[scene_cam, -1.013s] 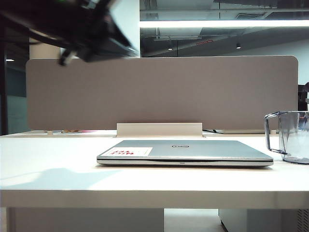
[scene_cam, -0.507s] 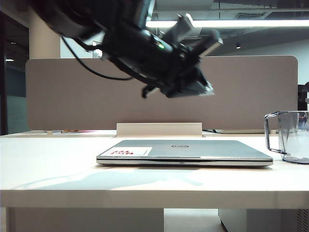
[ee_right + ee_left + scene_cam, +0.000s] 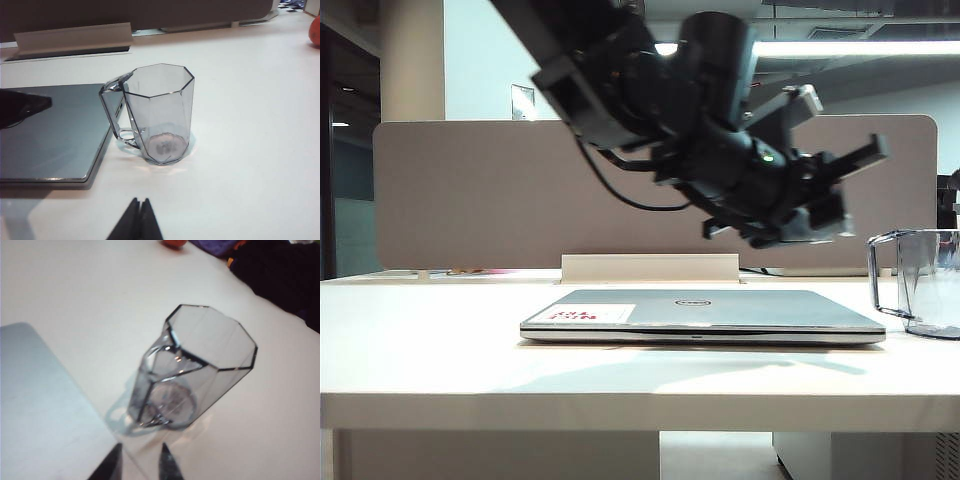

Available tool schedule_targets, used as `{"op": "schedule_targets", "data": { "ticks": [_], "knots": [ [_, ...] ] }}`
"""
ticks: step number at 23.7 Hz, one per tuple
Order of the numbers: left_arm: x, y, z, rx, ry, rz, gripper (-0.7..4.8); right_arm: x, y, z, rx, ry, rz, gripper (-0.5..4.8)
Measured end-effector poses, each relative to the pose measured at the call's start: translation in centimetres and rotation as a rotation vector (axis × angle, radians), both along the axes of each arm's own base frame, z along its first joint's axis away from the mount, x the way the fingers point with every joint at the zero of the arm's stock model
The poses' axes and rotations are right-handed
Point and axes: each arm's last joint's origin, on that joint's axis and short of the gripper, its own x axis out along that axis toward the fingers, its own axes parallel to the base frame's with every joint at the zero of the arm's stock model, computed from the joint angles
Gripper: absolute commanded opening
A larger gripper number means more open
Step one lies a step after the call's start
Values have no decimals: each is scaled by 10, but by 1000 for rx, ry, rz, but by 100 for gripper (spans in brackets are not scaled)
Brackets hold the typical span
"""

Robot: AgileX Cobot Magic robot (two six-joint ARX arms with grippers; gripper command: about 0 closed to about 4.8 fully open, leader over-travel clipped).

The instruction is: Pick up the water cup and place it on the left side of the laptop.

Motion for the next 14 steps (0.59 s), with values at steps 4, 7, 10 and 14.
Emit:
{"op": "schedule_targets", "data": {
  "ticks": [4, 7, 10, 14],
  "knots": [
    [-5, -24, -6, 3, -22, 22, 85, 0, 0, 1, -2, -8, -4, -6],
    [-7, -33, -15, 32, -21, 62, 85, 0, -1, 4, -6, -40, -29, -6],
    [-5, -42, -22, 40, -25, 79, 85, 1, -2, 6, -11, -58, -72, -6],
    [-1, -48, -26, 39, -38, 115, 85, 1, -2, 7, -11, -71, -75, -6]
  ]
}}
